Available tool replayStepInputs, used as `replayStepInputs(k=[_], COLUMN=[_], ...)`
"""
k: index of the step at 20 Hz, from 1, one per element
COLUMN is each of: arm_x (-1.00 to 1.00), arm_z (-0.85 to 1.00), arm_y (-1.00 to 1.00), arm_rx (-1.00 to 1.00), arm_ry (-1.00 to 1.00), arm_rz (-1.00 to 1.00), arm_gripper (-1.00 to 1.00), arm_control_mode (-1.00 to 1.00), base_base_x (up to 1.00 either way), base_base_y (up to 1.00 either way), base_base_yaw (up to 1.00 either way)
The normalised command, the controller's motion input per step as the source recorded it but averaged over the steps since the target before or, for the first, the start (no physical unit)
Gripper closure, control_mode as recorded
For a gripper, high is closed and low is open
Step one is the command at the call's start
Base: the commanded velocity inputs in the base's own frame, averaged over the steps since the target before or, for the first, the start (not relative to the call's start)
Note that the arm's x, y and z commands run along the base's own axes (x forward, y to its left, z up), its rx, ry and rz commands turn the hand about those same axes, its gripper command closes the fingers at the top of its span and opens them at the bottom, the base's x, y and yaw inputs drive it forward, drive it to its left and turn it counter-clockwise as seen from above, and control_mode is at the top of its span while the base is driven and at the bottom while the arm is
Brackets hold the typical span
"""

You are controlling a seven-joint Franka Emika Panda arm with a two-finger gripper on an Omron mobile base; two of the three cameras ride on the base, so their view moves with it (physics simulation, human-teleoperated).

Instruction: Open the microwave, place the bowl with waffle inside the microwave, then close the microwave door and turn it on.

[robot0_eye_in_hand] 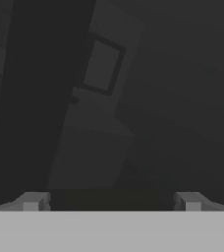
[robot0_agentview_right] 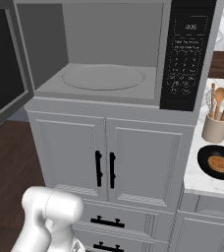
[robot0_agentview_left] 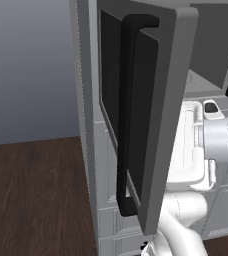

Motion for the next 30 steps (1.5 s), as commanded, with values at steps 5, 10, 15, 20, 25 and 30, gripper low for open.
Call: replayStepInputs(k=[5,10,15,20,25,30], arm_x=[0.25,0.67,-0.15,-0.18,0.35,0.55], arm_z=[0.01,-0.11,0.00,0.00,0.00,0.00], arm_y=[0.54,0.04,-0.46,-1.00,-0.93,-0.49], arm_rx=[0.01,0.00,0.10,0.20,0.02,-0.05], arm_ry=[-0.01,0.04,-0.05,-0.03,0.23,0.45], arm_rz=[-0.01,0.01,0.00,-0.13,-0.37,-0.56], arm_gripper=[-1.00,-1.00,-1.00,-1.00,-1.00,-1.00], arm_control_mode=[-1.00,-1.00,-1.00,-1.00,-1.00,-1.00], base_base_x=[0.00,0.00,0.00,0.00,0.00,0.00], base_base_y=[0.00,0.00,0.00,0.00,0.00,0.00], base_base_yaw=[0.00,0.00,0.00,0.00,0.00,0.00])
